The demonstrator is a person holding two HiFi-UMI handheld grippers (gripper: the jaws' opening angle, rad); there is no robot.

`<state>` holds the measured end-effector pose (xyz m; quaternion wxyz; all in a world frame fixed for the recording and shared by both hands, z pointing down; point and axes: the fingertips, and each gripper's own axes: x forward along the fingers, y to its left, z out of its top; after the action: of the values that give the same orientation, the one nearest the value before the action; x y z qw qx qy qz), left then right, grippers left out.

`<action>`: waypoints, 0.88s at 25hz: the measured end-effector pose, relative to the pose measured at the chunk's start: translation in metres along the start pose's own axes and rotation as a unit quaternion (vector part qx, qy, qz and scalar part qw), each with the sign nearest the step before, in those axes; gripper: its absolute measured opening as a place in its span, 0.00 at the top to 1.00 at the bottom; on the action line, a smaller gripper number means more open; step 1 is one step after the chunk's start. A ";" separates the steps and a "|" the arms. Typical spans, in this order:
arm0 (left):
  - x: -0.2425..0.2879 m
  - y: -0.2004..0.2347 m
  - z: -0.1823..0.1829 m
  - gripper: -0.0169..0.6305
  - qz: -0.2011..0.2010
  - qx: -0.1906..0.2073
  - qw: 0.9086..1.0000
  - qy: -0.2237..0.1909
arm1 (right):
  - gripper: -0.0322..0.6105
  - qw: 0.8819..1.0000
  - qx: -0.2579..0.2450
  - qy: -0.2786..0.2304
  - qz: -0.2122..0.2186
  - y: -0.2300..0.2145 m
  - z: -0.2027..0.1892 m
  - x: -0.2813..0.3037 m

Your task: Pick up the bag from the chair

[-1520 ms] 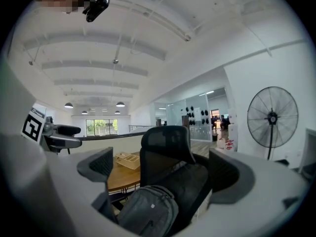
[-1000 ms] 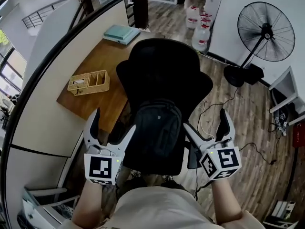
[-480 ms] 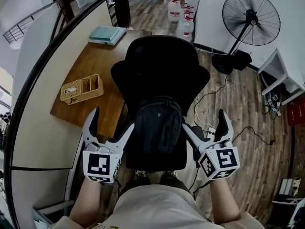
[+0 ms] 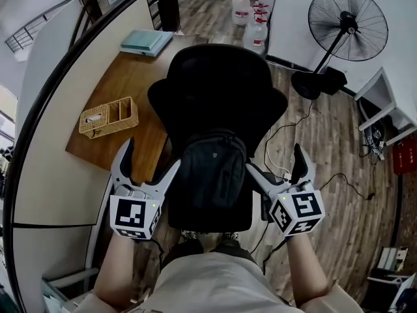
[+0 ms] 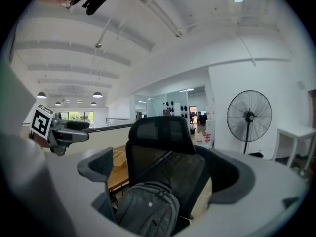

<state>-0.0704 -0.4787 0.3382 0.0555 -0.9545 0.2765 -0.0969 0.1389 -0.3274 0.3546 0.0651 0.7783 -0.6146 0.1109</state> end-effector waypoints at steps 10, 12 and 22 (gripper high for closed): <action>0.072 -0.006 -0.077 0.27 -0.051 -0.029 0.995 0.083 | 0.02 0.998 -0.001 0.062 0.029 -0.025 -0.047 0.071; 0.083 -0.012 -0.098 0.27 -0.064 -0.023 0.992 0.106 | 0.02 0.996 0.001 0.085 0.038 -0.027 -0.067 0.086; 0.149 -0.020 -0.212 0.27 -0.105 -0.059 0.976 0.184 | 0.02 0.982 0.027 0.184 0.044 -0.045 -0.192 0.165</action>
<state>0.0176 -0.5536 0.5715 -0.0634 -0.9457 0.1856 -0.2592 0.2014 -0.4265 0.5831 0.1511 0.7183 -0.6226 0.2712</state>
